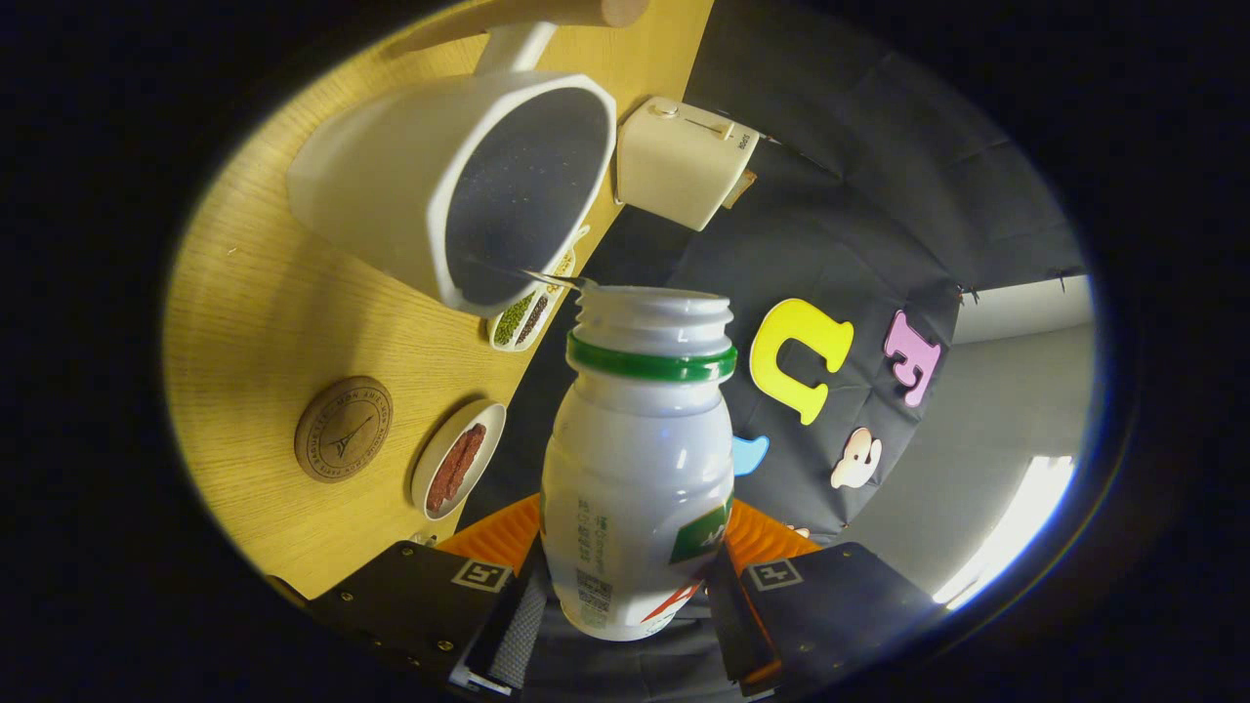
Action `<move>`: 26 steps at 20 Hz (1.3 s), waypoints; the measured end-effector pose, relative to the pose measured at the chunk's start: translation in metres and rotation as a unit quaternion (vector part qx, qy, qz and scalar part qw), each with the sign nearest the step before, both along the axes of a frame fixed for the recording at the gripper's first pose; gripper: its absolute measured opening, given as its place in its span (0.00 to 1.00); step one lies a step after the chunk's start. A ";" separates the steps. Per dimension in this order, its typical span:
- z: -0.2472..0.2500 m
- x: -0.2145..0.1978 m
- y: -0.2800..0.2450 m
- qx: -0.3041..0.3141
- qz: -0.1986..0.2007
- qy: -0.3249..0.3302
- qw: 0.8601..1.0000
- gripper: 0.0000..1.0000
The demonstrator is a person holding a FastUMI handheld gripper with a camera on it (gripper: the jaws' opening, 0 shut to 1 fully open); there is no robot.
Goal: Take the bottle from table, then pour the juice into the cup, finally place the bottle on the coaster
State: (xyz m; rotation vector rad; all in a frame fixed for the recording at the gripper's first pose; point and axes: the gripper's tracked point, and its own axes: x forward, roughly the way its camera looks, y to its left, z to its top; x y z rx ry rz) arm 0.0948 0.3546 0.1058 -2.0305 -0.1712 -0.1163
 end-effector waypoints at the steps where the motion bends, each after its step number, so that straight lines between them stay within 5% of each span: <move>1: -0.001 0.000 0.002 0.000 0.003 0.000 1.000 0.73; 16: -0.026 0.001 -0.002 0.087 0.003 0.050 0.995 0.73; 26: -0.041 0.000 -0.014 0.222 0.015 0.098 0.970 0.73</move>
